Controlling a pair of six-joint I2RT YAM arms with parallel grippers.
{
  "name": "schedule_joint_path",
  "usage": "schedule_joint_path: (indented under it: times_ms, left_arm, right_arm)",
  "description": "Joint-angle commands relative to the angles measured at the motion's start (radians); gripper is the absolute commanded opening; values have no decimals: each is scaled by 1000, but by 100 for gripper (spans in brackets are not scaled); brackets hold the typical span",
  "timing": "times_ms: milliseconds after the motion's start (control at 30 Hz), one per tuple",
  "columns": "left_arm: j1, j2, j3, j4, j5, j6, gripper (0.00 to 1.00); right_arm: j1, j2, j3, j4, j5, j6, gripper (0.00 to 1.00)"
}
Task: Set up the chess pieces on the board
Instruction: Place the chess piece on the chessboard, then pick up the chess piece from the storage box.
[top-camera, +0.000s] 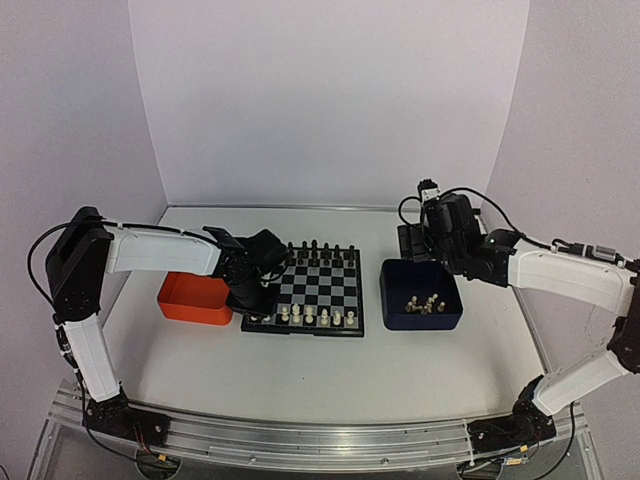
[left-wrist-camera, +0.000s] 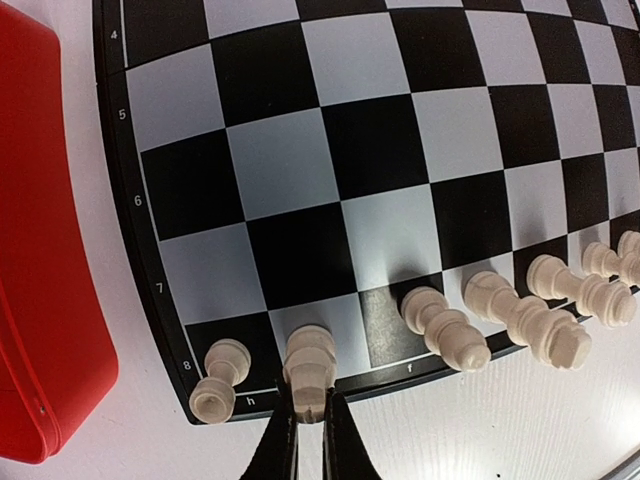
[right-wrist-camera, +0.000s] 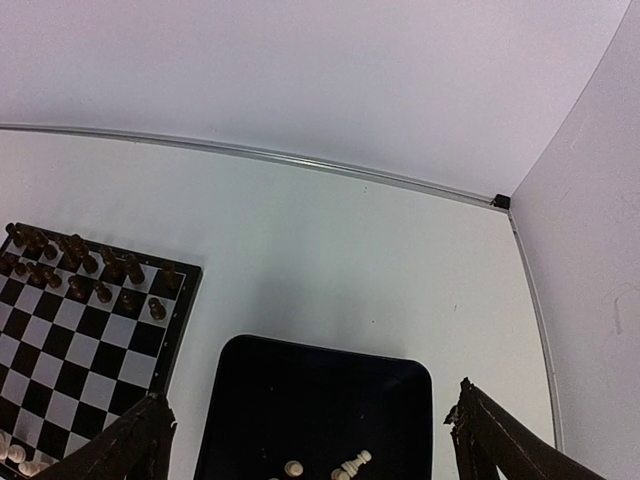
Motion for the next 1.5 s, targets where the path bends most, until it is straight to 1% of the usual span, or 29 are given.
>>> schedule_joint_path:
  times_ms: [0,167,300,400,467,733,833,967,1000,1033,1067,1100,1133,1233,1300,1333,1400,1467]
  left_arm:
    - [-2,12,42,-8,4,10,0]
    - [-2,10,37,3,23,16,0]
    - [-2,17,46,-25,15,14,1]
    - [-2,24,53,-38,18,18,14]
    - [-2,27,62,-43,24,18,18]
    - [-2,1,95,-57,26,14,29]
    - [-2,-29,113,-75,25,9,37]
    - [-2,-91,146,-93,29,-4,54]
    - [-2,-112,161,-98,23,-6,61]
    - [-2,-133,173,-100,12,-8,73]
    - [-2,-160,189,-98,-4,-11,87]
    - [-2,-185,205,-95,-24,-13,97]
    - [-2,-208,222,-89,-48,-17,99]
    - [1,-258,267,-66,-142,-32,100]
    - [7,-277,284,-39,-206,-32,100]
    - [20,-281,287,-20,-227,-32,100]
    - [55,-284,284,11,-215,-33,100]
    - [101,-280,269,47,-177,-36,100]
  right_arm:
    - [-5,-43,-16,7,34,9,93]
    - [-7,-50,-23,7,49,9,93]
    - [-7,-57,-25,8,51,7,93]
    - [-6,-65,-31,7,55,9,93]
    - [-6,-69,-35,6,58,11,93]
    - [-6,-88,-46,3,48,21,93]
    - [-7,-94,-48,2,45,20,93]
    - [-7,-100,-45,0,41,11,93]
    - [-7,-102,-45,-2,36,7,93]
    - [-7,-103,-43,-6,28,4,94]
    - [-8,-101,-36,-21,12,1,94]
    - [-10,-97,-26,-46,-6,2,95]
    - [-13,-92,-9,-84,-17,6,95]
    - [-38,-68,46,-211,-70,33,95]
    - [-72,-55,85,-314,-133,79,95]
    - [-102,-45,102,-366,-200,100,95]
    - [-157,-22,131,-444,-317,142,94]
    - [-226,25,164,-527,-469,167,92]
